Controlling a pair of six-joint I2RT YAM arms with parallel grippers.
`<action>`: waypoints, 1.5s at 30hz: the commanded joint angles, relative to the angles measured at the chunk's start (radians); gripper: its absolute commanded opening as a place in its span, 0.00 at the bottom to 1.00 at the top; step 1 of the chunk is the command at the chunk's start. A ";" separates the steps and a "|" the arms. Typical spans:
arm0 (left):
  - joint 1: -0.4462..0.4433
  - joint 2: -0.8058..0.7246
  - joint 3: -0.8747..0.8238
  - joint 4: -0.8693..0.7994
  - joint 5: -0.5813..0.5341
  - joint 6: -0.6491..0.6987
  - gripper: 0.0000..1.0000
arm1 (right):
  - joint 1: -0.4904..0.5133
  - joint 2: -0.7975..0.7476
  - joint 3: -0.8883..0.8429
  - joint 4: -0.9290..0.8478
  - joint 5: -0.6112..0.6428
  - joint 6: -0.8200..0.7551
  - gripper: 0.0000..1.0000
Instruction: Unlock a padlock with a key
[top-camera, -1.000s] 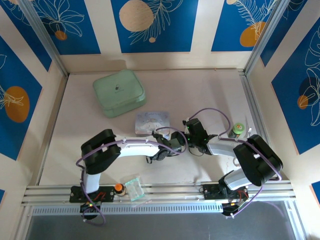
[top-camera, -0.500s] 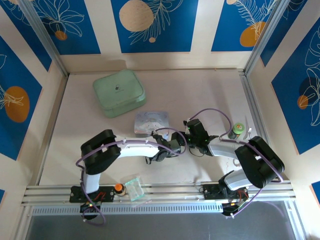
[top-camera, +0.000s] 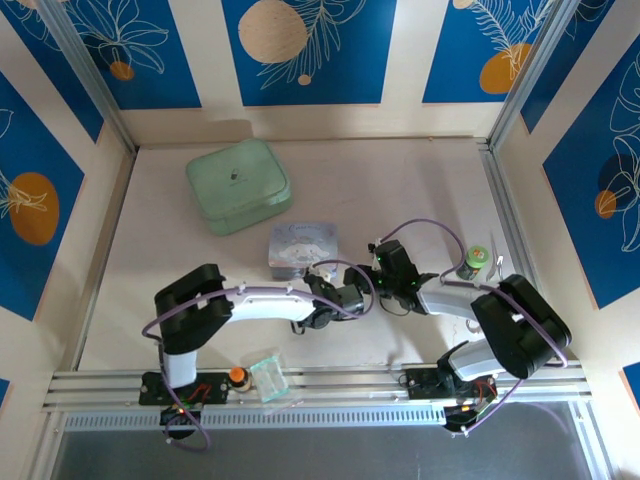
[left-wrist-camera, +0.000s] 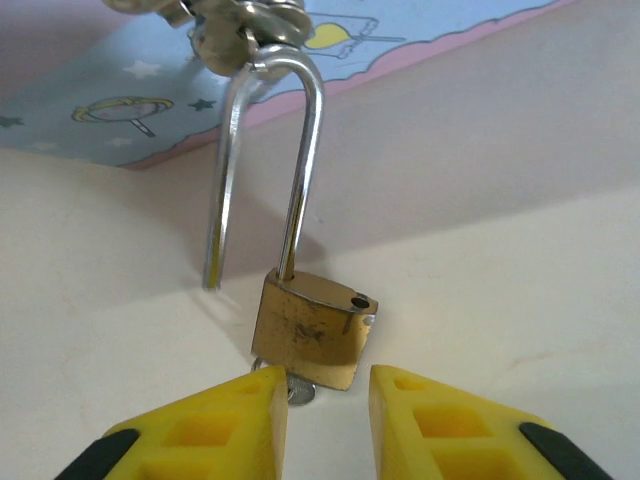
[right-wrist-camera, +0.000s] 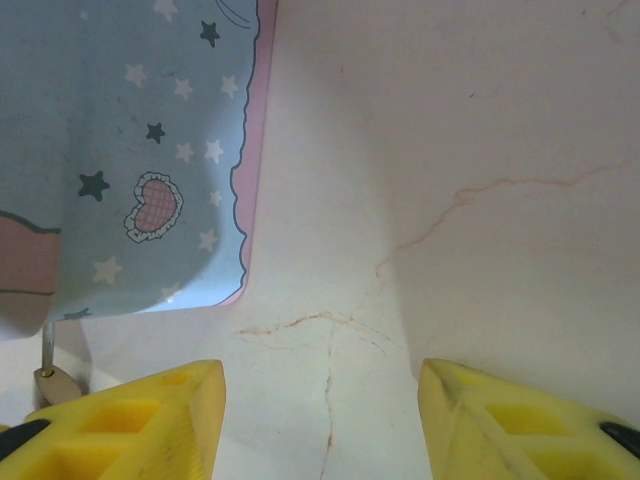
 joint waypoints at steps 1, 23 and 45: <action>0.003 -0.048 -0.026 0.019 0.032 -0.003 0.32 | 0.006 -0.030 -0.024 0.005 0.017 0.001 0.54; 0.414 -0.751 -0.363 0.329 0.247 0.295 1.00 | 0.463 0.046 0.321 -0.369 0.402 0.063 0.95; 0.429 -0.843 -0.516 0.391 0.279 0.225 1.00 | 0.544 0.370 0.543 -0.416 0.424 0.066 0.59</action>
